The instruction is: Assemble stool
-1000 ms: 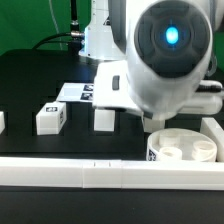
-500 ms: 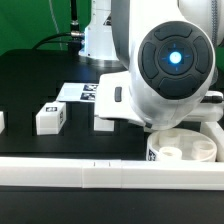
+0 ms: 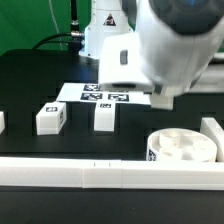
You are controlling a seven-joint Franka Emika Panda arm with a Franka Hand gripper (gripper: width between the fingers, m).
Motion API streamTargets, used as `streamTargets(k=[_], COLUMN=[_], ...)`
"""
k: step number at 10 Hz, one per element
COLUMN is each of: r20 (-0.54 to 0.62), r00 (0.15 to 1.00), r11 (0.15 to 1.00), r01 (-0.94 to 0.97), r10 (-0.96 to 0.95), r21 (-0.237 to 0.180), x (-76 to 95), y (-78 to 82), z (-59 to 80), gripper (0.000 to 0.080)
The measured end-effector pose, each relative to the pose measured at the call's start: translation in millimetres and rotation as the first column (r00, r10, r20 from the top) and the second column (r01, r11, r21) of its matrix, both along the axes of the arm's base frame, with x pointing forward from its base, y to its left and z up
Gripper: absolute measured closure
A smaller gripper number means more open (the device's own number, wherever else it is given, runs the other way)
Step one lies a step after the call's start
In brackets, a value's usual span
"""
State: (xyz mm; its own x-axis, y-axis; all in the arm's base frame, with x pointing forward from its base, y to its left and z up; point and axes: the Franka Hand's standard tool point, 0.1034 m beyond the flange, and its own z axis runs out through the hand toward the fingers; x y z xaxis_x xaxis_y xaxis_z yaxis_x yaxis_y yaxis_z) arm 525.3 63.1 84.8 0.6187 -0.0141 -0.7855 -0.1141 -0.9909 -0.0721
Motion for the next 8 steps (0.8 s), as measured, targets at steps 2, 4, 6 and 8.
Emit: streamTargets(k=[2, 4, 6, 8], r20=[0.016, 0.054, 0.087, 0.245], r00=[1.000, 0.999, 0.996, 0.970], r11=[1.000, 1.000, 1.000, 1.000], r01=[-0.004, 0.000, 0.000, 0.011], r10=[0.004, 0.000, 0.000, -0.008], r21=[0.003, 0.001, 0.005, -0.010], x=[1.4, 7.5, 13.8, 28.6], y=[0.7, 1.6, 1.9, 10.4], z=[6.3, 3.9, 5.9, 30.7], gripper=[0.0475, 0.0475, 0.0475, 0.0475])
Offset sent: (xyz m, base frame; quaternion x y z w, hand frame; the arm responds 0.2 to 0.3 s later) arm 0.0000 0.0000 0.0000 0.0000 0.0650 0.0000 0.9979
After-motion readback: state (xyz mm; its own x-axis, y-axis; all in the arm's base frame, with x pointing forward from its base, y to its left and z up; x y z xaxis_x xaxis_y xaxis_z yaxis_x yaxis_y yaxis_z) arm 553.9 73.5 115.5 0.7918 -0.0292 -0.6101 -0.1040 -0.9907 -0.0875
